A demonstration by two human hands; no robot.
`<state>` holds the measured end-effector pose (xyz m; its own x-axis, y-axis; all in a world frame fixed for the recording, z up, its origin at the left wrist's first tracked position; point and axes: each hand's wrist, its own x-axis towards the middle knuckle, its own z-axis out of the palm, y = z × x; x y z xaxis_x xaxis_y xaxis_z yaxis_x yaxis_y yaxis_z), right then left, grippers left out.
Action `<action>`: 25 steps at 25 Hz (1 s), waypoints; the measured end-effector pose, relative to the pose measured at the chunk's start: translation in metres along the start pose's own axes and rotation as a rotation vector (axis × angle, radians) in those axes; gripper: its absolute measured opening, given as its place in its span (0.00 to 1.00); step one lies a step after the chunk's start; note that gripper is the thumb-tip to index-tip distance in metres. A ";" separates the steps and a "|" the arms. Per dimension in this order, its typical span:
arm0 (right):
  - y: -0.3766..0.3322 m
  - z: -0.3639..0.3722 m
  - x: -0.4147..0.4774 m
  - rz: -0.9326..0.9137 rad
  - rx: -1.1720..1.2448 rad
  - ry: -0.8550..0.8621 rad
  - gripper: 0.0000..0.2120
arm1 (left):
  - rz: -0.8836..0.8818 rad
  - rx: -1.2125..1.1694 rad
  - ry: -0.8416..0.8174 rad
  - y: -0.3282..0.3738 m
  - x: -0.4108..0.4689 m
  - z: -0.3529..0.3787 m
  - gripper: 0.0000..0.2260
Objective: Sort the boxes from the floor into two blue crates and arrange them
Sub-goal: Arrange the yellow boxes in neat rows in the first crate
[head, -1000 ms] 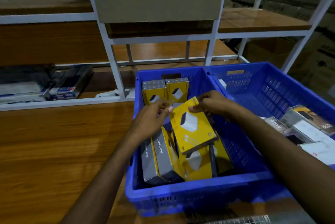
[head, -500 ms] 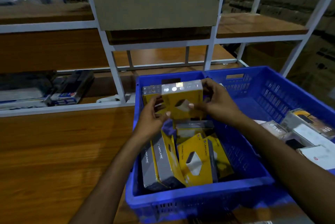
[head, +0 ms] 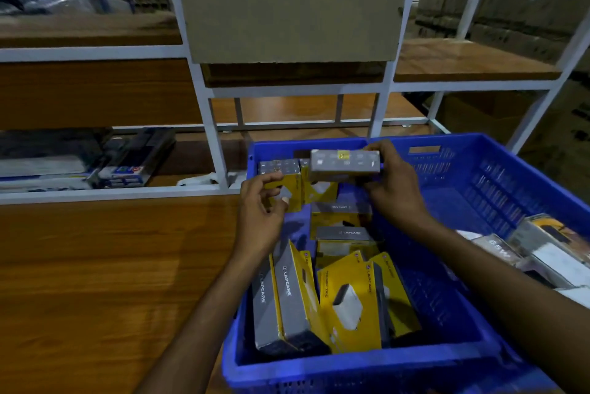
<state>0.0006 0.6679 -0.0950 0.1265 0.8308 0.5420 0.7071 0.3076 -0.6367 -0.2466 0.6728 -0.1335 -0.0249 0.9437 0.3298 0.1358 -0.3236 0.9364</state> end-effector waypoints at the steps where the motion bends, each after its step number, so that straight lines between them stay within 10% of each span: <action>1: 0.006 0.004 0.011 0.087 0.060 -0.010 0.20 | -0.007 0.000 0.002 0.000 0.000 0.000 0.19; 25: 0.089 0.110 0.082 0.690 -0.310 -0.434 0.22 | 0.064 0.117 -0.079 -0.006 0.005 0.001 0.08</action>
<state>-0.0028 0.8149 -0.1675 0.3646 0.9080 -0.2065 0.7356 -0.4168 -0.5340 -0.2463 0.6796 -0.1374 0.0653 0.9253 0.3736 0.2494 -0.3776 0.8917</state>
